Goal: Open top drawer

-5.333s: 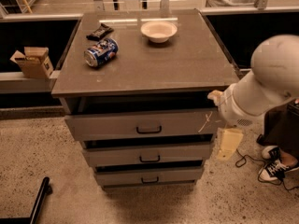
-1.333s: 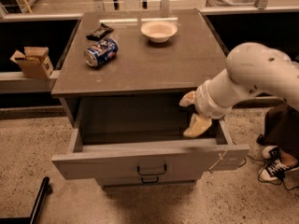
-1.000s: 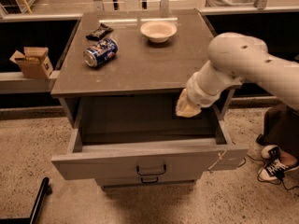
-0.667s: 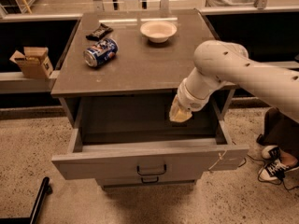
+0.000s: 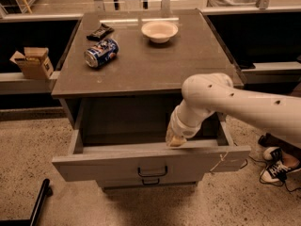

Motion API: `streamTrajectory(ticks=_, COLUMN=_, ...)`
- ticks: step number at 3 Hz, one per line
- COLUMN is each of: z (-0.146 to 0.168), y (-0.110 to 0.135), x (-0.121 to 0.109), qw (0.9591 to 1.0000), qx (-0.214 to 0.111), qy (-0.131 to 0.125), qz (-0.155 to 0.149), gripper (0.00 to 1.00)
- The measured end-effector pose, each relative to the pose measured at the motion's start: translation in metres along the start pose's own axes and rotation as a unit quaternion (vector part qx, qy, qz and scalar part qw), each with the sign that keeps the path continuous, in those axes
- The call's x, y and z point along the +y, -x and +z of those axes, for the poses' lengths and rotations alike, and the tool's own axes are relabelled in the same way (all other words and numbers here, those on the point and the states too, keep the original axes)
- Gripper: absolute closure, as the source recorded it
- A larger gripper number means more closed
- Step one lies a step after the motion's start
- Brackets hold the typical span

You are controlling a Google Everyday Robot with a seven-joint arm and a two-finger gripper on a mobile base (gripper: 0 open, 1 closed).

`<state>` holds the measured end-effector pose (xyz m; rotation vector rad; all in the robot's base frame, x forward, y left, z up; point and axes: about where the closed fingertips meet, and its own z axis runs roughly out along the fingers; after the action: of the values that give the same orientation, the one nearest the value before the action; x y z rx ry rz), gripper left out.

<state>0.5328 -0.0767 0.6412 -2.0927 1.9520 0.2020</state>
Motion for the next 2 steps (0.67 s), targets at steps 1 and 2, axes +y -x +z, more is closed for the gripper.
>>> streamTrajectory(ticks=1, z=0.0199, y=-0.0036, x=0.0098, qw=0.9997, qx=-0.024, qy=-0.002, qz=-0.003, gripper=0.84)
streamTrajectory(ticks=2, z=0.0214, y=-0.0039, x=0.0111, qw=0.9981, qx=-0.059, qy=-0.013, qz=-0.014, gripper=0.61)
